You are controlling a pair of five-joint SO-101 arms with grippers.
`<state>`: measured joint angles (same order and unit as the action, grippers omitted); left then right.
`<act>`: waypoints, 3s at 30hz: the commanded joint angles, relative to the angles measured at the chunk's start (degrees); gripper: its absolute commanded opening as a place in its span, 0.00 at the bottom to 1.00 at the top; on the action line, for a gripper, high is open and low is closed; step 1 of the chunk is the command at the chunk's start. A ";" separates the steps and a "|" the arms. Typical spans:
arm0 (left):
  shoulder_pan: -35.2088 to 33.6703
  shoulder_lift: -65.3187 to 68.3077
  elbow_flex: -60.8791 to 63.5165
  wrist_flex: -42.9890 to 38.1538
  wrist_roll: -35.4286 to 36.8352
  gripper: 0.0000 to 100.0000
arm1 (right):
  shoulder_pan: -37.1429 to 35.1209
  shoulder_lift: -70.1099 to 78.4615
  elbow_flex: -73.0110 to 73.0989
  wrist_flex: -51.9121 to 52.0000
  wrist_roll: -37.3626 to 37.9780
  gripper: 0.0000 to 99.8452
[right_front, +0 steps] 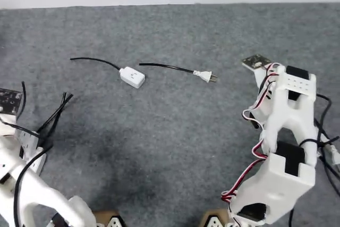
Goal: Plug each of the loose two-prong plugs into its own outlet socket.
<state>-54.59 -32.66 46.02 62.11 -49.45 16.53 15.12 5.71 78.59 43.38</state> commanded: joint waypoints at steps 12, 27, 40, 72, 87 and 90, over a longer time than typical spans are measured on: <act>5.63 -1.23 -7.08 -4.57 -0.53 0.24 | -0.92 -0.31 -0.53 0.04 -0.35 0.30; 40.53 17.05 -9.36 -32.26 8.44 0.24 | -1.89 -0.22 -0.35 0.04 -2.55 0.30; 45.63 52.48 -46.37 -20.75 4.57 0.24 | -5.49 -0.22 -0.53 -0.04 -2.73 0.30; 53.45 105.14 -126.46 26.99 -36.31 0.10 | -5.58 -0.31 -0.53 -4.53 -2.46 0.30; 51.43 112.00 -136.84 34.55 -36.31 0.03 | -5.58 -0.22 -0.44 -6.20 -2.46 0.30; 50.64 111.56 -138.86 37.71 -36.31 0.03 | -6.46 -0.22 -0.44 -6.20 -2.55 0.30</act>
<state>-2.81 80.04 -89.19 95.60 -85.23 11.43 15.12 5.71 73.05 41.10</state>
